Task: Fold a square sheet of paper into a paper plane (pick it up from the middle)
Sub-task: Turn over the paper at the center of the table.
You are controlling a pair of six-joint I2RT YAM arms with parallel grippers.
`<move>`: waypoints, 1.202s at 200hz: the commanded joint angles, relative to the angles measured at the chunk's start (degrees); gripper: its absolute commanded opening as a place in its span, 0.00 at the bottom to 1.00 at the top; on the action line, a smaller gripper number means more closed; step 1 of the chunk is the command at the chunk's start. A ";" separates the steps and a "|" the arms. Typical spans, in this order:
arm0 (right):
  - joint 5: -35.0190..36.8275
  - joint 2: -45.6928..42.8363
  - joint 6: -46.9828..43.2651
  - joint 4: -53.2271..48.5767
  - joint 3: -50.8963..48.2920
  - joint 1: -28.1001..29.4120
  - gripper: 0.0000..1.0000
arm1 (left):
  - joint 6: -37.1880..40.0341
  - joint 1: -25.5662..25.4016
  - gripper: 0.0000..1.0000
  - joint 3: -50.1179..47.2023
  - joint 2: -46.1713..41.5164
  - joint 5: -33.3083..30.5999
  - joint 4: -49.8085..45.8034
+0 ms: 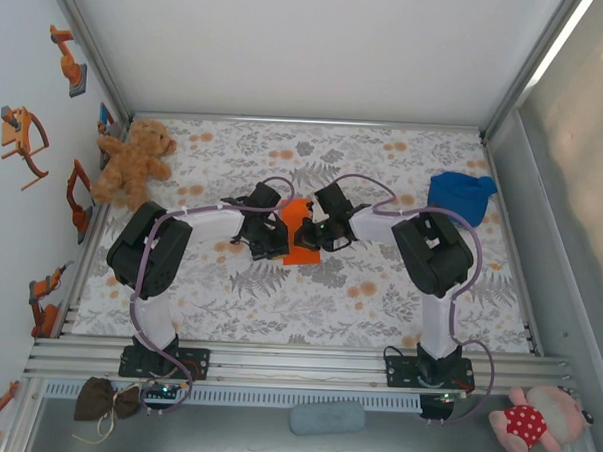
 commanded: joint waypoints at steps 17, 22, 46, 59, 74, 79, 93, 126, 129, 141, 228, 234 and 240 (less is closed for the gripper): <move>0.25 1.98 -0.89 2.53 -1.52 -6.57 0.00 | -0.46 0.35 0.03 -2.40 2.28 -2.78 -7.24; -0.04 1.98 -0.86 2.87 -1.58 -7.55 0.00 | -0.46 0.36 0.03 -2.57 2.34 -2.83 -7.12; 0.47 1.47 -1.12 1.91 -0.13 -11.34 0.00 | -0.46 0.36 0.02 -2.96 2.43 -2.57 -6.59; 1.42 0.66 -1.39 0.79 0.80 -12.53 0.00 | -0.37 0.39 0.02 -2.43 1.99 -2.26 -6.38; 3.10 -0.87 -2.14 -1.50 1.70 -12.91 0.00 | 0.01 0.34 0.03 -0.92 0.91 -1.63 -6.25; 3.44 -1.47 -2.31 -2.21 1.74 -12.79 0.00 | 0.11 0.33 0.04 -0.26 0.46 -1.39 -6.23; 3.99 -3.96 -1.65 -2.16 0.73 -12.75 0.01 | 0.29 0.38 0.06 1.63 -1.32 -0.53 -5.61; 5.33 -9.85 1.58 -0.83 -4.35 -11.89 0.12 | -0.26 0.66 0.16 5.20 -4.62 0.47 -2.87; 5.40 -10.26 1.93 -0.70 -4.81 -11.72 0.12 | -0.36 0.73 0.18 5.30 -4.66 0.62 -2.49; 5.86 -11.43 3.61 0.09 -6.47 -10.87 0.16 | -0.62 1.18 0.22 5.28 -4.63 0.87 -0.79; 5.78 -9.48 12.98 7.61 -9.49 -3.32 0.40 | -0.81 4.36 0.26 10.31 5.73 1.76 0.53; 5.78 -9.20 13.61 8.03 -9.63 -3.11 0.40 | -0.96 4.45 0.26 10.31 6.13 1.51 0.35; 5.86 -8.91 14.17 8.35 -9.68 -2.87 0.40 | -1.11 4.53 0.26 10.09 6.27 1.31 0.41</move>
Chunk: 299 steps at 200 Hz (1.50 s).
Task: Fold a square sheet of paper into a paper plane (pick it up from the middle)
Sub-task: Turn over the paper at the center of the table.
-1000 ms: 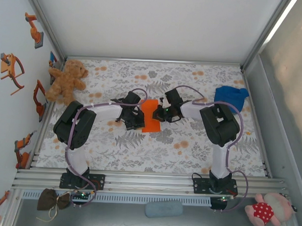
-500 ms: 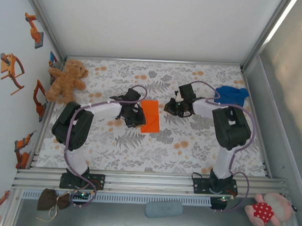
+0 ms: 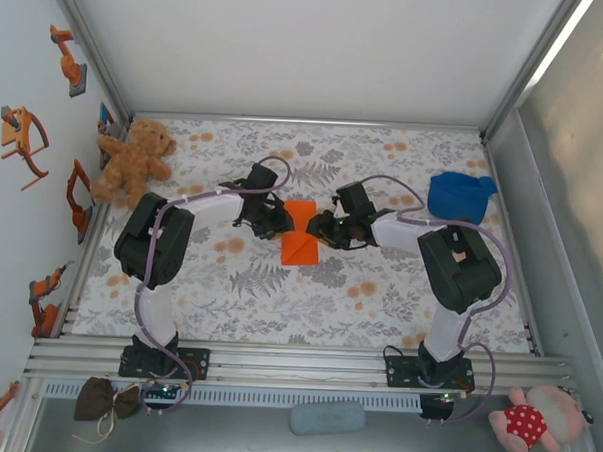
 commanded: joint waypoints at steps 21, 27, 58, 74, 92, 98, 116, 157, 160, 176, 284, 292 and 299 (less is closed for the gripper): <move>0.62 2.31 6.21 4.74 -1.21 1.05 0.39 | -1.52 0.61 0.26 -0.20 1.48 -0.47 -0.35; 0.62 2.52 6.77 5.26 -1.47 1.06 0.40 | -1.88 0.64 0.26 -0.73 1.49 -0.47 -0.10; 0.71 3.32 7.77 5.73 -1.46 1.08 0.39 | -3.17 0.85 0.26 -3.03 1.30 -0.59 1.08; 0.55 3.76 7.78 5.67 -1.16 1.06 0.37 | -3.31 0.84 0.25 -3.42 1.35 -0.37 1.29; 0.19 4.26 7.80 5.77 -0.84 1.06 0.32 | -3.28 0.81 0.25 -3.59 1.30 -0.16 1.30; 0.10 4.43 7.84 5.85 -0.66 1.06 0.30 | -3.28 0.82 0.25 -3.67 1.28 -0.19 1.28; -0.43 4.96 8.31 6.55 -0.30 1.06 0.26 | -3.28 0.85 0.25 -3.70 1.30 -0.03 1.35; -3.80 6.43 10.33 11.04 -0.59 1.24 0.23 | -3.36 0.81 0.24 -3.54 1.22 0.45 1.58; -3.86 6.45 10.43 11.23 -0.76 1.32 0.23 | -3.36 0.88 0.24 -3.58 1.22 0.42 1.65; -4.54 6.50 10.70 12.48 -1.13 1.32 0.21 | -3.36 0.80 0.24 -3.56 1.07 0.46 1.71; -5.28 7.82 12.52 16.79 -2.98 2.46 0.11 | -3.78 1.32 0.25 -2.93 -2.52 1.37 2.49; -5.23 7.67 12.42 16.97 -2.99 2.44 0.09 | -3.89 1.48 0.26 -3.04 -3.12 1.55 2.59; -5.03 7.38 12.32 17.21 -3.07 2.43 0.07 | -3.97 1.61 0.26 -3.31 -3.91 1.55 2.79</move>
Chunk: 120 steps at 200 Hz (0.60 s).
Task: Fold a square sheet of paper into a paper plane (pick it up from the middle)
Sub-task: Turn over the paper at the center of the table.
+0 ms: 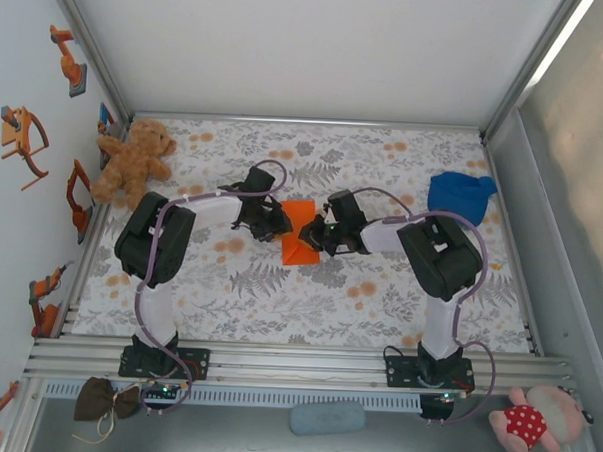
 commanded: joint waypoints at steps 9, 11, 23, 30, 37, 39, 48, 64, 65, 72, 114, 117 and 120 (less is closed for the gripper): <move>0.34 -0.33 -0.16 2.59 -0.91 0.39 0.04 | -0.97 1.02 0.28 -1.24 -5.00 0.60 -0.22; 0.34 -0.44 -0.31 2.71 -0.91 0.39 0.03 | -1.00 1.11 0.28 -1.40 -5.32 0.55 -0.16; 0.85 -1.42 -1.45 3.09 -0.82 0.39 0.00 | -1.13 1.82 0.30 -2.33 -7.51 0.37 0.31; 1.12 -2.22 -2.06 3.31 -0.73 0.34 0.00 | -1.33 2.31 0.31 -3.09 -9.06 0.30 0.74; 1.14 -3.18 -2.77 4.03 -0.73 0.28 0.00 | -1.52 2.89 0.34 -4.01 -10.77 0.20 1.29; 1.15 -3.48 -2.92 4.26 -0.73 0.23 0.00 | -1.58 3.05 0.35 -4.36 -11.29 0.22 1.51; 0.89 -4.66 -3.69 5.51 -0.73 0.18 0.00 | -1.70 3.86 0.39 -5.64 -13.59 -0.09 2.26; -0.19 -6.75 -4.51 8.11 -0.58 -0.18 0.00 | -1.44 5.04 0.46 -8.46 -17.47 -0.91 3.93; -0.30 -6.87 -4.52 8.38 -0.57 -0.21 0.00 | -1.44 5.15 0.46 -8.65 -17.63 -0.89 3.97; -1.08 -7.58 -4.46 9.50 -0.47 -0.47 0.00 | -1.35 5.74 0.49 -9.73 -19.17 -0.96 4.52; -5.76 -11.88 -1.96 16.08 0.24 -0.84 0.00 | -3.15 7.40 0.75 -15.65 -29.44 1.35 8.72; -6.03 -12.14 -1.55 16.72 0.35 -0.83 0.00 | -3.42 7.39 0.77 -16.15 -30.27 1.79 9.21; -6.52 -12.36 -1.19 17.38 0.40 -0.84 0.00 | -3.89 7.42 0.78 -16.53 -31.06 2.16 9.79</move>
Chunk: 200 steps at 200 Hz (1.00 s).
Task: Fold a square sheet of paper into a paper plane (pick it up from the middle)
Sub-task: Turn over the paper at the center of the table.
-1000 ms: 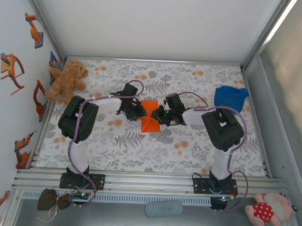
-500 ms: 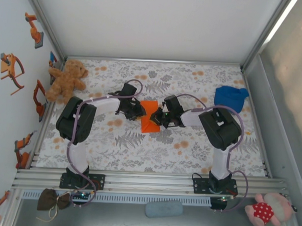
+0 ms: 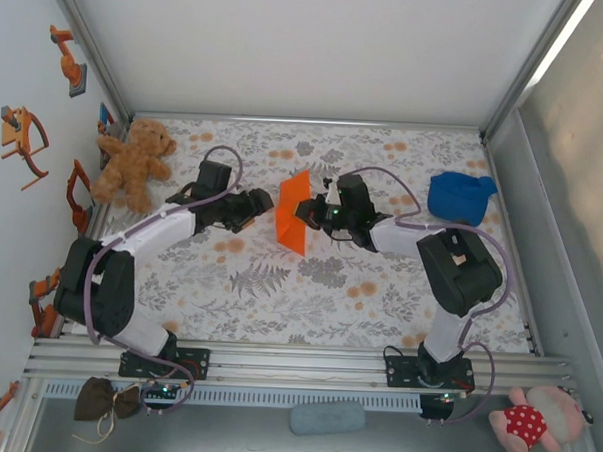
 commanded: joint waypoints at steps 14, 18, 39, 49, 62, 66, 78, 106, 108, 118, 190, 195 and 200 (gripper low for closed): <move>-5.47 -4.50 2.80 8.70 0.98 -0.26 0.00 | -4.54 -0.01 0.84 -4.94 -9.20 4.28 7.70; -5.82 -4.79 3.05 8.90 1.13 -0.25 0.00 | -5.59 -0.07 0.86 -5.72 -10.31 4.97 9.17; -8.09 -6.56 5.23 11.81 1.27 -0.25 0.00 | -11.07 -0.07 0.91 -9.10 -14.43 7.96 15.68; -9.04 -7.48 6.34 13.30 1.27 -0.21 0.00 | -12.57 -0.18 0.92 -9.75 -15.72 8.88 17.01; -10.08 -8.38 7.51 13.77 1.68 -0.30 0.00 | -13.78 -0.16 0.93 -10.12 -17.13 9.42 17.75; -10.39 -8.62 7.88 13.98 1.83 -0.25 0.00 | -14.16 -0.14 0.93 -10.16 -17.54 9.57 17.97; -11.35 -9.27 9.13 14.96 2.27 -0.25 0.00 | -15.15 -0.24 0.93 -10.10 -18.01 10.88 19.56; -12.97 -10.55 12.28 16.29 2.54 -0.25 0.00 | -16.39 -0.64 0.86 -9.02 -17.04 16.22 24.09; -13.03 -10.61 12.37 16.33 2.55 -0.25 0.00 | -16.59 -0.74 0.85 -9.02 -16.97 16.47 24.38; -13.63 -11.10 13.10 16.54 2.46 -0.25 0.00 | -17.59 -1.00 0.82 -9.70 -16.95 17.25 27.70; -15.15 -11.97 14.14 16.49 2.05 -0.44 0.00 | -18.71 -1.64 0.51 -11.72 -17.66 17.86 32.37; -15.07 -11.79 14.14 16.49 2.05 -0.43 0.00 | -18.48 -1.54 0.50 -11.83 -17.78 17.77 32.09; -15.03 -11.62 14.14 16.42 2.13 -0.51 0.00 | -18.17 -1.56 0.49 -11.83 -17.97 17.65 31.80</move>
